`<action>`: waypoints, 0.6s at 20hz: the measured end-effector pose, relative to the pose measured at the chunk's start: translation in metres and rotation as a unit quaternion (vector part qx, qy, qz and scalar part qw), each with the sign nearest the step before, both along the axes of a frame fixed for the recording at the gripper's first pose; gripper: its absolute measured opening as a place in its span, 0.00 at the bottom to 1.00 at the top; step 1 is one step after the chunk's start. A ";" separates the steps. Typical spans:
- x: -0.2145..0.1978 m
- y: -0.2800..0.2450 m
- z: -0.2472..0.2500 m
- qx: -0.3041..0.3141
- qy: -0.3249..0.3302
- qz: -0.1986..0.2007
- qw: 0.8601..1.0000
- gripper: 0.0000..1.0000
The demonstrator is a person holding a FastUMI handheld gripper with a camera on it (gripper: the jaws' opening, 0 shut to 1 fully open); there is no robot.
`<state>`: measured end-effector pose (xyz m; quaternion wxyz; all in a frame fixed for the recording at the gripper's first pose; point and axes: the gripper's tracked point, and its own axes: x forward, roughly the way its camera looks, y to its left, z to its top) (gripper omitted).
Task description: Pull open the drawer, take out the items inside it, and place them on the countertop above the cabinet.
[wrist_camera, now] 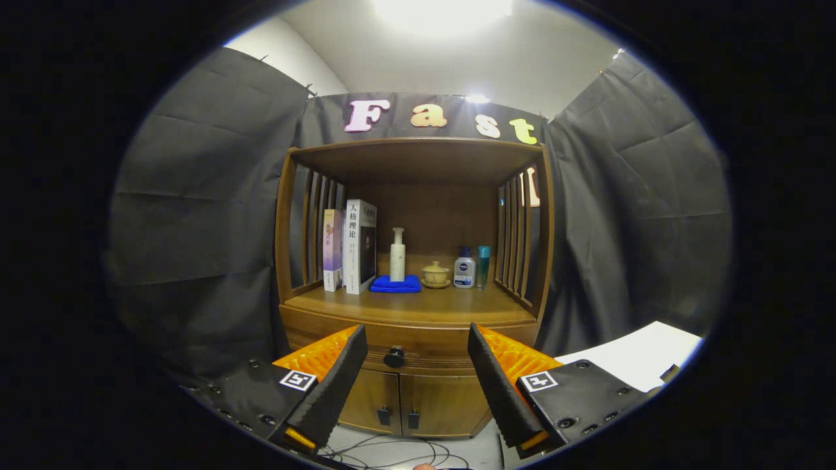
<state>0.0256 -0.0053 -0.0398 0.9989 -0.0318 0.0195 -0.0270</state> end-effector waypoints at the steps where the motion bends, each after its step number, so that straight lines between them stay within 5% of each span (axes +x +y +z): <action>1: 0.003 0.002 -0.002 0.000 0.001 0.002 1.000 0.97; 12: 0.075 0.018 -0.029 0.020 0.009 0.011 1.000 0.98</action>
